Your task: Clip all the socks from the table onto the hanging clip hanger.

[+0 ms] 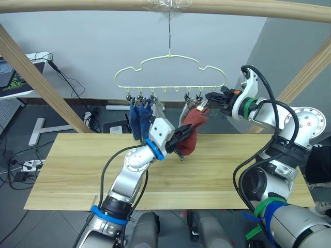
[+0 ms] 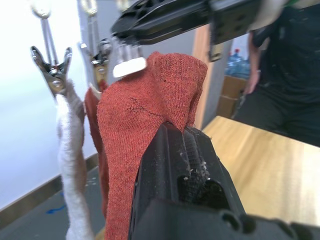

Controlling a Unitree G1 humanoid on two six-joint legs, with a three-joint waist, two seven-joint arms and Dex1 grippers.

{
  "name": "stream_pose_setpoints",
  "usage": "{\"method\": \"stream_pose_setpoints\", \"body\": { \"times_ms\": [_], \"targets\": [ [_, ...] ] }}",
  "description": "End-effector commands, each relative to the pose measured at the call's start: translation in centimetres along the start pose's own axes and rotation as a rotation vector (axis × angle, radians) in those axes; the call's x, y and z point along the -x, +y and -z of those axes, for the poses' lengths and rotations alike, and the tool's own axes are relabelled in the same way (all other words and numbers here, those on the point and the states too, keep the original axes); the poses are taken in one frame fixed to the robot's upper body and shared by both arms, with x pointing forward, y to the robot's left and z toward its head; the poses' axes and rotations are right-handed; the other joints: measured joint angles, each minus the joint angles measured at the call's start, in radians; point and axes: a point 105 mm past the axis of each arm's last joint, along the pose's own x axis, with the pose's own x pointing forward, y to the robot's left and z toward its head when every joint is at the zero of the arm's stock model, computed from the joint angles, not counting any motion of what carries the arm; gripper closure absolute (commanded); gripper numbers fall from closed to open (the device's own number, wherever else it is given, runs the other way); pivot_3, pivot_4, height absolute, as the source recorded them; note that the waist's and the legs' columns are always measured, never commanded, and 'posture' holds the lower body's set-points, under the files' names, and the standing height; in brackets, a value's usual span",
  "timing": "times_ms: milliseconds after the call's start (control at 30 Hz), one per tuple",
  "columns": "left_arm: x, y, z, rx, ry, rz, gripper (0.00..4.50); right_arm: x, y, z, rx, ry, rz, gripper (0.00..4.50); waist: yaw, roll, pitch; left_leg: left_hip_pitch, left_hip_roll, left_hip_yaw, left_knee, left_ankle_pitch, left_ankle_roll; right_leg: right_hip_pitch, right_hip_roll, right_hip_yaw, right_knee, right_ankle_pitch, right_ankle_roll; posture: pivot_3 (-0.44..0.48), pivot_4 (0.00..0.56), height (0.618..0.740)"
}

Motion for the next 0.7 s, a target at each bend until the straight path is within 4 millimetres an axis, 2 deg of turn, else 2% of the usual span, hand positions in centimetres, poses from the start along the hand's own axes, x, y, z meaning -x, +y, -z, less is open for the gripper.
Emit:
{"method": "stream_pose_setpoints", "body": {
  "times_ms": [33, 133, 167, 200, 433, 533, 667, 700],
  "targets": [
    [-0.3, 0.3, -1.3, -0.036, -0.056, -0.014, 4.48, 0.4, 0.8, -0.8, 0.013, -0.025, -0.028, 4.50, 0.000, 0.000, 0.000, 0.000, 0.000, 0.000, 0.000, 0.000, 0.000, 0.000, 0.000, 0.000, 0.000, 0.000, 0.000, -0.025, 0.241, 0.740],
    [-0.4, -0.1, -1.3, -0.032, -0.057, -0.002, 4.48, 0.5, 0.8, -0.9, 0.000, -0.029, -0.041, 4.50, 0.000, 0.000, 0.000, 0.000, 0.000, 0.000, 0.000, 0.000, 0.000, 0.000, 0.000, 0.000, 0.000, 0.000, 0.000, -0.025, 0.241, 0.740],
    [-0.5, -0.1, -1.3, -0.032, -0.058, -0.001, 4.50, 0.5, 0.8, -1.0, -0.005, -0.031, -0.047, 3.98, 0.000, 0.000, 0.000, 0.000, 0.000, 0.000, 0.000, 0.000, 0.000, 0.000, 0.000, 0.000, 0.000, 0.000, 0.000, -0.025, 0.241, 0.740],
    [-0.5, -0.1, -1.3, -0.030, -0.059, 0.000, 4.50, 0.6, 0.9, -1.0, -0.009, -0.033, -0.055, 3.75, 0.000, 0.000, 0.000, -0.001, 0.000, 0.000, 0.000, 0.000, 0.000, 0.000, 0.000, -0.001, 0.000, 0.000, 0.000, -0.025, 0.241, 0.740],
    [-0.8, -0.5, -2.0, 0.006, -0.084, 0.021, 4.50, 0.9, 1.0, -1.5, -0.009, -0.043, -0.077, 1.02, -0.002, 0.000, 0.000, -0.001, 0.000, 0.000, 0.000, 0.000, 0.000, 0.000, 0.000, 0.000, 0.000, 0.000, 0.000, -0.025, 0.242, 0.740],
    [-1.2, -1.2, -2.5, 0.122, -0.110, 0.045, 4.50, 1.5, 0.5, -1.8, -0.012, -0.067, -0.088, 0.08, -0.002, 0.000, 0.000, -0.001, 0.000, 0.000, 0.000, 0.000, 0.000, 0.000, 0.000, 0.000, 0.000, 0.000, 0.000, -0.025, 0.242, 0.740],
    [-1.5, -1.3, -2.6, 0.216, -0.111, 0.051, 4.50, 2.3, -0.8, -1.9, 0.021, -0.102, -0.048, 0.04, -0.001, 0.000, 0.000, -0.001, 0.000, -0.001, 0.000, 0.000, 0.000, 0.000, 0.001, -0.001, -0.001, 0.000, 0.000, -0.028, 0.241, 0.740],
    [-1.5, -1.3, -2.5, 0.242, -0.107, 0.049, 4.12, 2.4, -0.9, -2.0, 0.023, -0.112, -0.048, 0.00, -0.002, 0.000, 0.000, -0.002, 0.000, -0.001, 0.000, 0.000, 0.000, 0.000, 0.001, -0.001, -0.002, 0.000, 0.000, -0.033, 0.242, 0.740]
  ]
}}
